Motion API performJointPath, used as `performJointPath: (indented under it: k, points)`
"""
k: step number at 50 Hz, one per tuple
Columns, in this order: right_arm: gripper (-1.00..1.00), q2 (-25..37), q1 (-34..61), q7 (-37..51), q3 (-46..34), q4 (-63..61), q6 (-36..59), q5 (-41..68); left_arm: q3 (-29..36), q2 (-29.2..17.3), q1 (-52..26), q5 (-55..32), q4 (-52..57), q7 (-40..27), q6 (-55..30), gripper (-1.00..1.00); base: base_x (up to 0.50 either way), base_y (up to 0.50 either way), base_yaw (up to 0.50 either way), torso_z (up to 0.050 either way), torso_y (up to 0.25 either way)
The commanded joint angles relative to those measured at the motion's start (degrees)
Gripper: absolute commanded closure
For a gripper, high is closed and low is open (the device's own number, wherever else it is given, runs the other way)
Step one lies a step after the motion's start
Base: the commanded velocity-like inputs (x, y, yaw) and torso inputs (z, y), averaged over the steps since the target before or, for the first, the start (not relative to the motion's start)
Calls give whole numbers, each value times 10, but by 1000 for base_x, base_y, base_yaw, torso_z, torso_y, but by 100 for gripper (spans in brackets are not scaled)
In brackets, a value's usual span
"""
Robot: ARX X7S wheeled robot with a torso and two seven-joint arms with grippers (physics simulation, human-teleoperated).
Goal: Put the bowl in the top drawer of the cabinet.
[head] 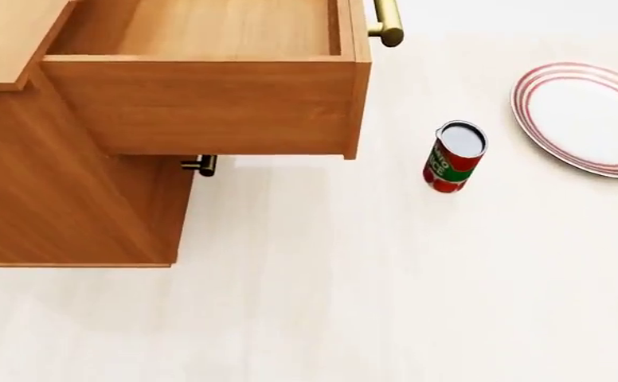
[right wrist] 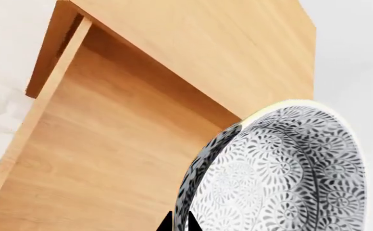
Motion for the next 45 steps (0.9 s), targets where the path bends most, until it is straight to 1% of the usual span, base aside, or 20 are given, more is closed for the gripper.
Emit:
performJointPath:
  k: [1,16,23,24,45]
  points:
    - [100,0,2,0,7,-4,0,0,3,-2,-1,1,1,4,3,-100,0,0,0,0,-111]
    - [100,0,-2,-16,6,-7,8,-6,5,-4,0,0,0,4,7,-100,0,0,0,0,-112]
    - [100,0,-3,-18,5,-11,15,-6,5,-5,1,-3,0,1,12,-100,0,0,0,0,0]
    - [-100,0,-4,-17,5,-10,14,-7,5,-5,2,-2,0,1,13,-100,0,0,0,0,0]
    - [-100,0,-2,-23,6,-6,15,-5,9,-8,1,-1,1,4,18,-100,0,0,0,0,0]
